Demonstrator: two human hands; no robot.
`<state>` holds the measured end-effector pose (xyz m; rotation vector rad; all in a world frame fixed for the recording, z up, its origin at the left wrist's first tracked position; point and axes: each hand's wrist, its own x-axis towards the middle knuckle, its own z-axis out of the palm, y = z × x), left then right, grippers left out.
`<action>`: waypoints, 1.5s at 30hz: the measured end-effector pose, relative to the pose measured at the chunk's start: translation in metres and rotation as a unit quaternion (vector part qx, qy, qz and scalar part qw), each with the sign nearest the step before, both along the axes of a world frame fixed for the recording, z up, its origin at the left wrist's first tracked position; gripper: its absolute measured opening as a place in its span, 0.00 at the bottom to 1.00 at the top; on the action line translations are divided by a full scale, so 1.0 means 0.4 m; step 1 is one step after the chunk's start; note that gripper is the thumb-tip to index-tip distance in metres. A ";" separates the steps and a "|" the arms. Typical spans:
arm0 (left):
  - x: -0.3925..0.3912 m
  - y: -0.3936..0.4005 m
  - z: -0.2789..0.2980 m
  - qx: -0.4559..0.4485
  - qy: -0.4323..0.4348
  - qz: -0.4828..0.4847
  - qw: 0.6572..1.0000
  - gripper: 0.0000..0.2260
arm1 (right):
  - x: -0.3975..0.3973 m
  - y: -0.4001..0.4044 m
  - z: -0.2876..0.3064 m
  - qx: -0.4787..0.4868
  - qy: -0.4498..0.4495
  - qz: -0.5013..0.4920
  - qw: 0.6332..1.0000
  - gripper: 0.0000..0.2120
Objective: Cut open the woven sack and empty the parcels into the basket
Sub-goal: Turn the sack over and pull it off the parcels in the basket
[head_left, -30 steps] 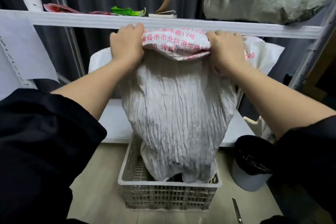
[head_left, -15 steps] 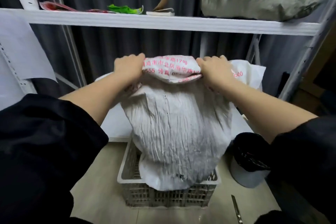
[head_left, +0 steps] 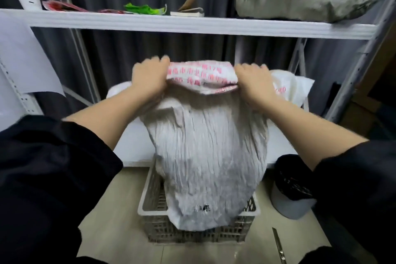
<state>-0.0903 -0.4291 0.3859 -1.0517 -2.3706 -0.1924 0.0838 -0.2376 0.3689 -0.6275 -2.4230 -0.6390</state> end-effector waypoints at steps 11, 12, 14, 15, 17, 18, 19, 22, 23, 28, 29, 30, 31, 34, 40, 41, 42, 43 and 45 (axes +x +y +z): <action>-0.015 -0.006 -0.039 0.019 -0.029 -0.008 0.999 0.15 | -0.019 0.000 0.003 -0.013 -0.046 0.007 0.999 0.14; -0.018 -0.008 -0.041 0.003 -0.048 -0.004 0.999 0.15 | -0.017 0.006 -0.002 -0.022 -0.061 -0.003 0.998 0.14; -0.017 -0.007 -0.004 0.066 0.014 -0.001 0.998 0.14 | -0.019 0.000 0.018 0.030 0.025 0.004 0.999 0.11; -0.013 -0.007 0.024 0.108 0.057 0.006 0.993 0.15 | -0.025 0.000 0.040 0.075 0.092 0.010 0.993 0.08; -0.002 -0.010 0.063 0.175 0.097 0.013 0.980 0.16 | -0.032 -0.002 0.088 0.152 0.204 0.006 0.967 0.06; -0.004 -0.012 0.068 0.193 0.094 0.010 0.977 0.17 | -0.030 0.003 0.100 0.174 0.233 0.006 0.957 0.07; -0.008 -0.016 0.065 0.198 0.086 -0.007 0.976 0.19 | -0.029 0.007 0.102 0.175 0.241 0.007 0.955 0.08; -0.028 -0.046 0.025 0.136 0.116 -0.141 0.974 0.28 | -0.017 0.029 0.070 0.177 0.229 0.035 0.956 0.08; -0.036 -0.054 0.018 0.122 0.114 -0.190 0.967 0.30 | -0.008 0.037 0.054 0.175 0.224 0.039 0.958 0.08; -0.014 -0.018 0.069 0.171 -0.262 -0.276 0.909 0.29 | -0.001 0.051 0.038 0.218 0.235 0.062 0.945 0.05; -0.011 -0.007 0.082 0.112 -0.305 -0.271 0.906 0.34 | -0.002 0.051 0.035 0.232 0.233 0.073 0.942 0.05; -0.012 0.002 0.092 0.048 -0.348 -0.257 0.900 0.38 | -0.002 0.052 0.030 0.246 0.232 0.088 0.937 0.04; -0.011 0.005 0.099 -0.012 -0.383 -0.232 0.894 0.40 | -0.001 0.050 0.025 0.257 0.230 0.104 0.933 0.04; 0.003 0.013 0.073 -0.104 -0.435 -0.218 0.867 0.36 | 0.000 0.025 0.012 0.278 0.214 0.145 0.925 0.06; 0.013 0.049 -0.071 -0.061 -0.095 -0.087 0.990 0.07 | 0.016 0.001 -0.001 0.167 -0.013 0.225 0.960 0.21; 0.009 0.048 -0.083 -0.031 -0.074 -0.078 0.994 0.06 | 0.025 0.001 0.008 0.092 -0.090 0.222 0.967 0.27; 0.002 0.048 -0.092 -0.010 -0.063 -0.078 0.995 0.04 | 0.033 0.000 0.019 0.020 -0.150 0.206 0.967 0.31; -0.002 0.047 -0.097 0.003 -0.045 -0.082 0.996 0.02 | 0.039 -0.001 0.030 -0.026 -0.180 0.188 0.965 0.33; 0.000 0.050 -0.101 0.010 0.007 -0.112 0.994 0.02 | 0.042 -0.005 0.042 -0.031 -0.147 0.181 0.972 0.35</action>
